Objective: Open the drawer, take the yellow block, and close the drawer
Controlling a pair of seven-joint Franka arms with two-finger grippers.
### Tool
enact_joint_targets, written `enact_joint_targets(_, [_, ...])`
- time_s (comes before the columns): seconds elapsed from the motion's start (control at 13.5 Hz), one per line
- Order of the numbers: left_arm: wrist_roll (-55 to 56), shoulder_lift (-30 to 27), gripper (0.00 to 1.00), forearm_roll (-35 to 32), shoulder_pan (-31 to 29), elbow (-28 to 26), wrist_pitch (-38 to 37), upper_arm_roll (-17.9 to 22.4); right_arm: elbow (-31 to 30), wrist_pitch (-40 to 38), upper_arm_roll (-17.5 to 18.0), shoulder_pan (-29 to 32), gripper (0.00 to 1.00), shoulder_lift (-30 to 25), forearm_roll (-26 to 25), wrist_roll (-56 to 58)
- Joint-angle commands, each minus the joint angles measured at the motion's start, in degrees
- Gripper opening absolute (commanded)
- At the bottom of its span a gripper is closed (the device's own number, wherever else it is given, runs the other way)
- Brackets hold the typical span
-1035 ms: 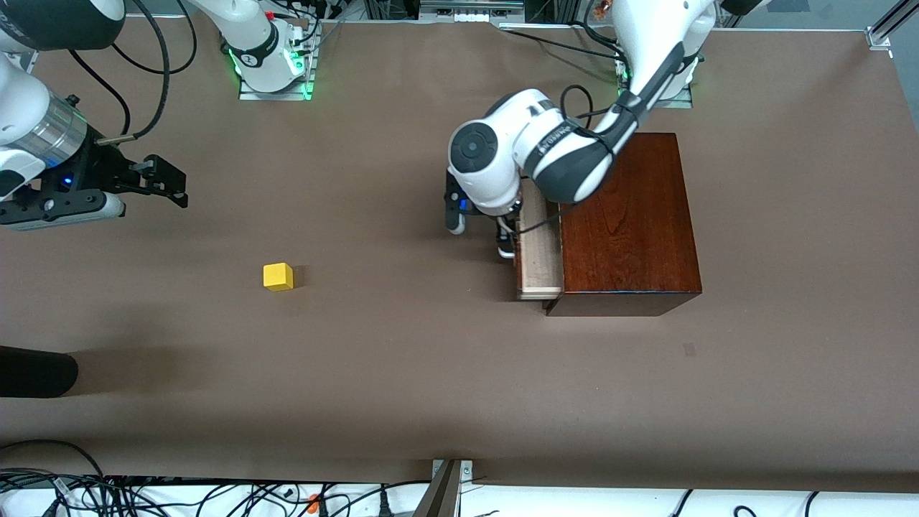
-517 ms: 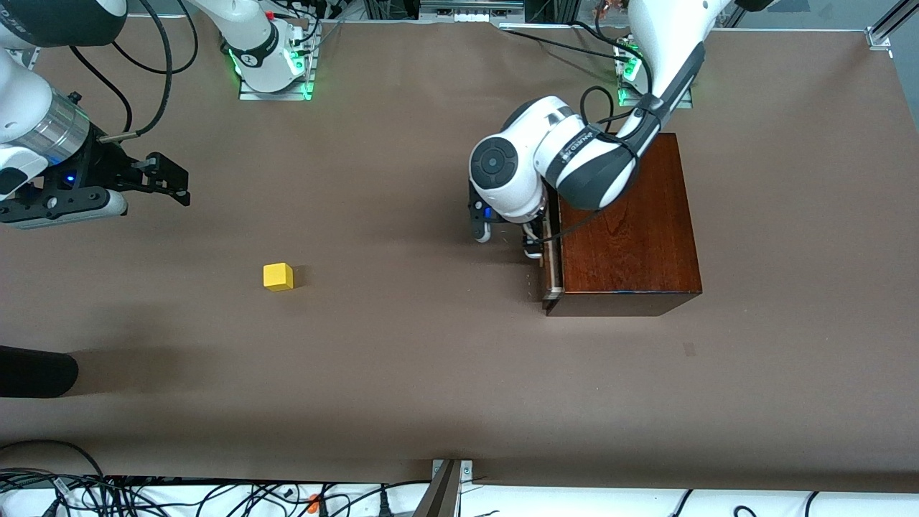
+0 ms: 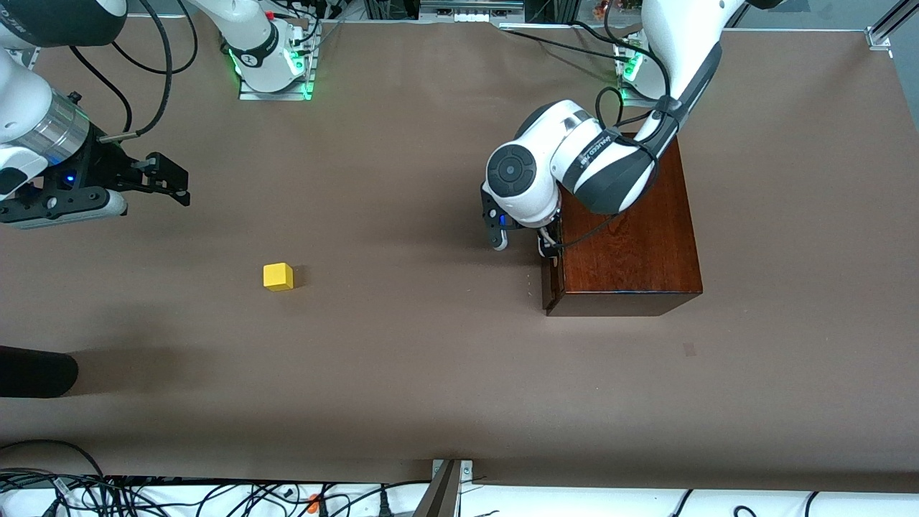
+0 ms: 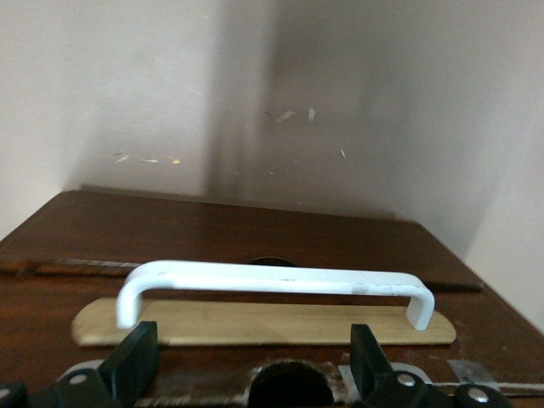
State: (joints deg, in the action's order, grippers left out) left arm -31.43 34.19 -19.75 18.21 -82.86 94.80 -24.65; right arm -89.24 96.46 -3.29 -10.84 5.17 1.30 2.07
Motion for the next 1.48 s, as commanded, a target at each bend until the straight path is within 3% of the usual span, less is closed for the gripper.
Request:
enact_joint_targets(0.0, [10.38, -1.23, 1.0, -1.6, 2.97, 5.84, -1.73, 0.56, 1.61, -0.92, 0.3, 0.12, 1.0, 0.63, -0.86, -0.4])
enact_joint_targets(0.3, [24.73, -6.39, 1.0, -1.52, 3.59, 9.38, -2.26, 0.21, 1.61, -0.92, 0.3, 0.12, 1.0, 0.72, -0.77, -0.4])
enact_joint_targets(0.52, [33.5, -12.2, 1.0, 2.95, 2.19, 9.55, -4.97, 1.17, 1.61, -0.83, 0.39, 0.12, 1.0, 0.72, -0.77, -0.4])
enact_joint_targets(0.74, [49.75, -16.25, 1.0, 4.55, -2.55, 9.55, -8.13, 1.27, 1.61, -0.83, 0.3, 0.12, 1.0, 0.72, -0.77, -0.4])
enact_joint_targets(0.96, [51.73, -20.73, 1.0, 5.33, -7.99, 8.68, -10.96, 1.09, 1.61, -0.83, 0.3, 0.12, 1.0, 0.72, -0.77, -0.4])
enact_joint_targets(1.11, [51.73, -23.28, 1.0, 9.71, -13.26, 8.15, -12.0, 1.44, 1.61, -0.83, 0.3, 0.12, 1.0, 0.72, -0.86, -0.4])
enact_joint_targets(1.18, [51.73, -24.51, 1.0, 11.65, -14.77, 8.06, -13.4, 2.23, 1.61, -0.83, 0.3, 0.12, 1.0, 0.72, -0.77, -0.4])
enact_joint_targets(1.4, [50.33, -28.19, 1.0, 18.41, -14.7, 4.65, -13.86, 13.1, 1.61, -0.83, 0.3, 0.03, 1.0, 0.72, -0.77, -0.4])
